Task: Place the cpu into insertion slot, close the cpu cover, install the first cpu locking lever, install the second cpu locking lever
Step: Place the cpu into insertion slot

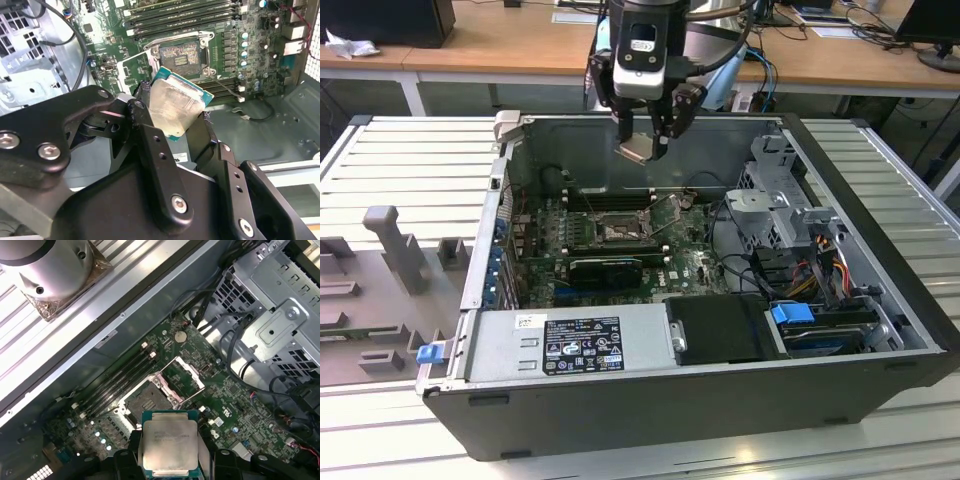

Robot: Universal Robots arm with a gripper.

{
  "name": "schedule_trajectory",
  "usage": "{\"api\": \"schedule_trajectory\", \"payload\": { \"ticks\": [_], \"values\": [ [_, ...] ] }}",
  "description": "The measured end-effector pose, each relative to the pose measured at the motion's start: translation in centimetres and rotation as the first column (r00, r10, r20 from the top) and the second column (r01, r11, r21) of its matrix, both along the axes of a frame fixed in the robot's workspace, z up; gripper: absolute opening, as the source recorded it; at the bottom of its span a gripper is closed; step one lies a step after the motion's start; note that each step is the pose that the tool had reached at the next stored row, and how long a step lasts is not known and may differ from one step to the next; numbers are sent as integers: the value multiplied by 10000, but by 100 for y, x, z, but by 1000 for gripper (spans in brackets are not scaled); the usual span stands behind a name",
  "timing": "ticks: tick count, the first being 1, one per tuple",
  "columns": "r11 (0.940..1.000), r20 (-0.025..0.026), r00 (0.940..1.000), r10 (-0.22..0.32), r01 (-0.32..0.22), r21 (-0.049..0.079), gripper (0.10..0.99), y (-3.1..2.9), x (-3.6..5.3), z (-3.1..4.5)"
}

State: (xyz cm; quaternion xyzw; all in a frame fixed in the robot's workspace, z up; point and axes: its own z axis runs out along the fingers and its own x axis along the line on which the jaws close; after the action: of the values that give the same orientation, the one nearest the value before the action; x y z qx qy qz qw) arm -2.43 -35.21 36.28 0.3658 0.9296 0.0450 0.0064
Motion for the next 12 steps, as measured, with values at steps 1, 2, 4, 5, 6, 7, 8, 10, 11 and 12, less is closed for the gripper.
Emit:
{"api": "schedule_trajectory", "payload": {
  "ticks": [1,2,4,5,6,7,8,10,11,12],
  "values": [
    [9999,0,9999,-122,122,1,533,0,0,-1],
    [9996,0,9996,-296,296,0,533,0,0,-2],
    [9982,0,9982,-592,592,0,533,0,0,-4],
    [9976,-1,9976,-697,697,0,533,0,0,-4],
    [9968,-1,9968,-798,798,1,533,0,0,-5],
    [9960,-1,9960,-891,891,1,533,0,0,-6],
    [9952,-1,9952,-980,980,-1,533,0,0,-6],
    [9931,-1,9931,-1174,1174,0,533,0,0,-7],
    [9917,0,9917,-1282,1282,0,533,0,0,-7],
    [9898,-1,9898,-1424,1424,0,533,0,0,-7]
  ]
}}
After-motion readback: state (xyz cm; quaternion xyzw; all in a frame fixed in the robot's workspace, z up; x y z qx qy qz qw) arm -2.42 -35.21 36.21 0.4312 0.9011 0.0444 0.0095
